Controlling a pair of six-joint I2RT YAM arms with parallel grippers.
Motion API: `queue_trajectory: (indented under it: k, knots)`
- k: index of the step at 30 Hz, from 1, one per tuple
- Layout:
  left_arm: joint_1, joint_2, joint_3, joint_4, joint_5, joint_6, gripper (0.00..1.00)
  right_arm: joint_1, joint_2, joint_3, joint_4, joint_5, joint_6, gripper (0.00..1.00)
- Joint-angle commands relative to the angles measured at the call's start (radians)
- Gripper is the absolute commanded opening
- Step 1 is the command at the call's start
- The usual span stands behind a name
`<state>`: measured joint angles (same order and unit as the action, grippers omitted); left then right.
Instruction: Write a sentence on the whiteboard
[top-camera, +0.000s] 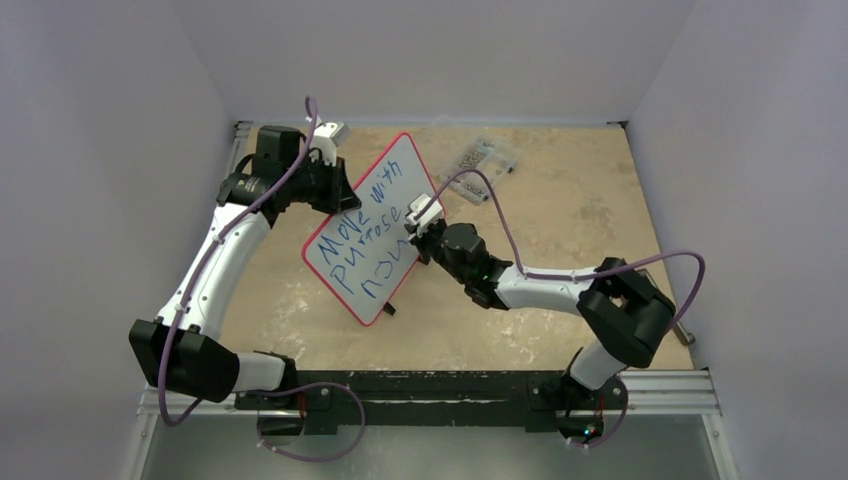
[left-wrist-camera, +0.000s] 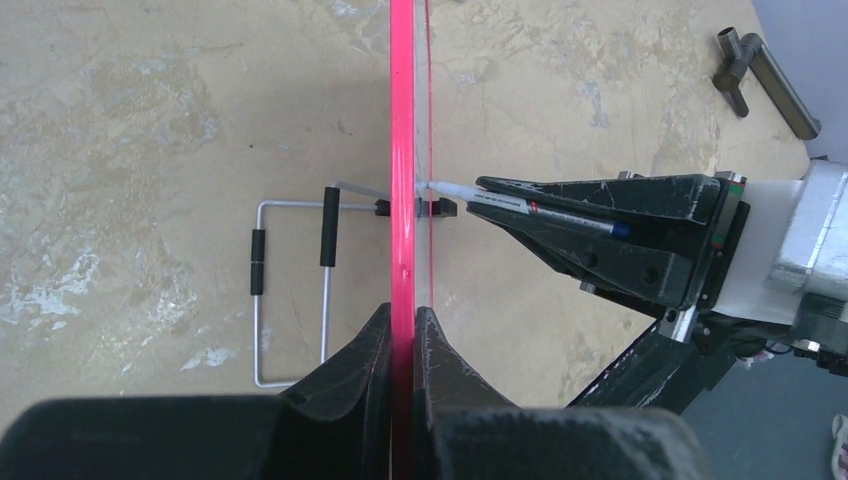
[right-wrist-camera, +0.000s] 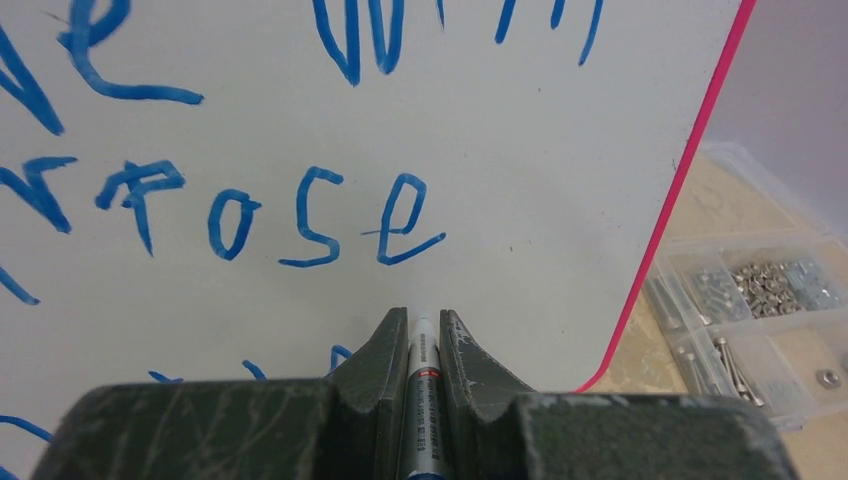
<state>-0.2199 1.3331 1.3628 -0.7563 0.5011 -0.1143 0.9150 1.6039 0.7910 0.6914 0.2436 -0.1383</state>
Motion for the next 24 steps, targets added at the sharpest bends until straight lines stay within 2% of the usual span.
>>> queue_trajectory:
  k: [1,13,24]
  knots:
    - [-0.011,-0.003,0.01,0.008,0.038,0.024,0.0,0.007,-0.088,0.022,0.013,-0.045,0.024,0.0]
    - [-0.01,-0.003,0.01,0.009,0.041,0.022,0.0,0.007,-0.346,-0.06,-0.116,0.039,0.055,0.0]
    - [-0.01,-0.008,0.022,-0.023,-0.016,0.026,0.0,0.007,-0.447,-0.125,-0.155,0.064,0.1,0.0]
